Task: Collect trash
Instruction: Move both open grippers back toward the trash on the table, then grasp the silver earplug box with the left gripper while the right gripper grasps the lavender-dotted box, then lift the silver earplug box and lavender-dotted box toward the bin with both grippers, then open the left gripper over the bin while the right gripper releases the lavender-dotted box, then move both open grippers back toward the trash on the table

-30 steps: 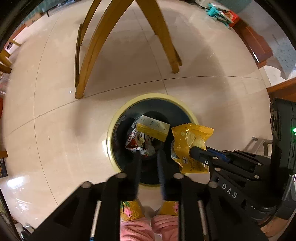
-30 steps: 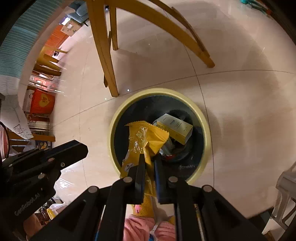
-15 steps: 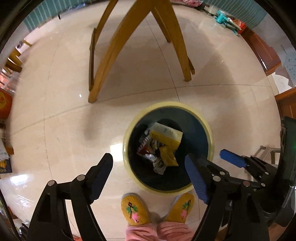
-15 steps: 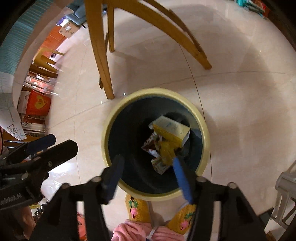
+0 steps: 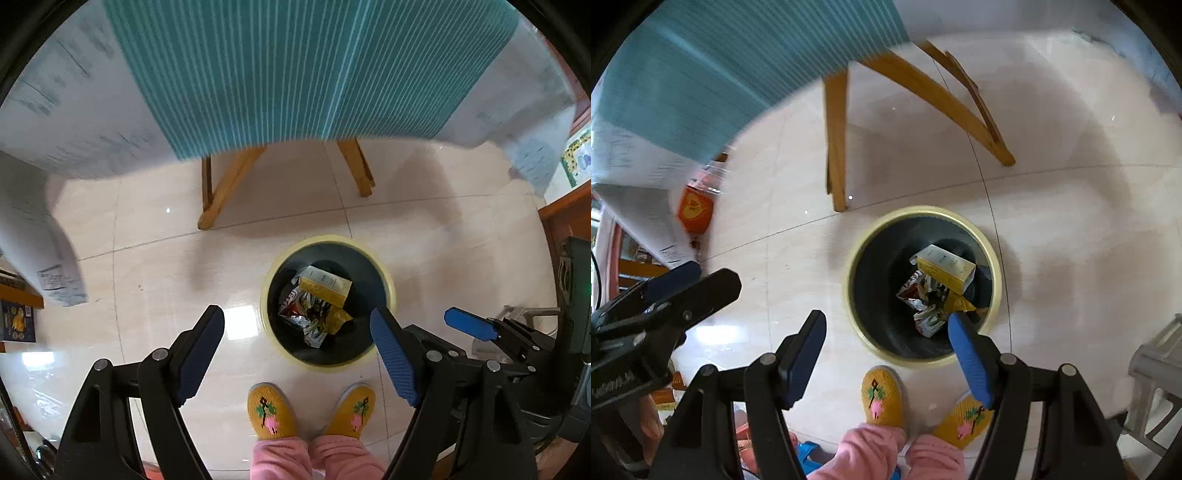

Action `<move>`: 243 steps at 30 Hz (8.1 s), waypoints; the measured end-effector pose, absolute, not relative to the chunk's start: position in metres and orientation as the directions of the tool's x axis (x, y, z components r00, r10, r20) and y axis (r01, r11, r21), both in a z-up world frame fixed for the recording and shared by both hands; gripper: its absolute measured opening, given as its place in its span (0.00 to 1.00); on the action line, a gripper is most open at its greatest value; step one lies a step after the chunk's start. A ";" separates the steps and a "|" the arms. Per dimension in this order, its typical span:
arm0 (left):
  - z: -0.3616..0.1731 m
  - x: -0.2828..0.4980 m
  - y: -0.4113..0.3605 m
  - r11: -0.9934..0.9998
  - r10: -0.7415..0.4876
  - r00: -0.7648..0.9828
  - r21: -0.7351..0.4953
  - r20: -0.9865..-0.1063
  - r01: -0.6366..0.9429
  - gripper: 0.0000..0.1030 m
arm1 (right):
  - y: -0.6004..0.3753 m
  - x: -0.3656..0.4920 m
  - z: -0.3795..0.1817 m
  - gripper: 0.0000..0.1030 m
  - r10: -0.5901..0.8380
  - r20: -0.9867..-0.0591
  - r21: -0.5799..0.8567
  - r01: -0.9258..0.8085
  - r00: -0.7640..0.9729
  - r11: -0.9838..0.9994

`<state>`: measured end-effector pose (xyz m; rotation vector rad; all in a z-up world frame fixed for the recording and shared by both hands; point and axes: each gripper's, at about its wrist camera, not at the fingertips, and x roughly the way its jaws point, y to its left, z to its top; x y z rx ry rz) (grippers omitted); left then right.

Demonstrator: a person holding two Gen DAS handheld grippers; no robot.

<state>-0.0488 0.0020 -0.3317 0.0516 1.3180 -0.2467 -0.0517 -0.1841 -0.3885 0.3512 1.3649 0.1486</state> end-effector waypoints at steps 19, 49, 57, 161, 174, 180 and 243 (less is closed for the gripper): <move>-0.071 -0.092 0.014 0.975 -0.180 0.445 -0.100 -0.877 0.197 0.77 | -0.185 -0.084 -0.130 0.67 0.327 -0.869 0.314 -0.096 0.371 0.944; 0.067 -0.055 -0.023 0.970 -0.204 0.666 -0.055 -0.717 0.238 0.78 | -0.210 -0.034 0.011 0.67 0.351 -0.722 0.296 -0.193 0.596 0.936; 0.054 0.040 -0.013 0.944 -0.276 0.637 -0.081 -0.720 0.318 0.79 | -0.205 0.036 -0.004 0.67 0.280 -0.742 0.274 -0.105 0.609 0.956; -0.008 -0.030 -0.092 0.942 -0.234 0.392 -0.108 -0.890 0.317 0.70 | -0.286 -0.032 -0.064 0.36 0.340 -0.784 0.371 -0.046 0.519 0.927; -0.081 -0.071 -0.089 0.943 -0.182 0.273 -0.088 -0.945 0.322 0.70 | -0.270 -0.073 -0.135 0.36 0.377 -0.828 0.423 0.022 0.415 0.906; -0.143 -0.071 -0.080 0.947 -0.182 0.223 -0.110 -0.957 0.301 0.70 | -0.263 -0.076 -0.183 0.36 0.350 -0.863 0.405 0.085 0.366 0.910; -0.185 -0.069 -0.006 0.974 -0.131 0.318 -0.062 -0.939 0.218 0.97 | -0.191 -0.050 -0.259 0.48 0.327 -0.910 0.356 0.079 0.254 0.931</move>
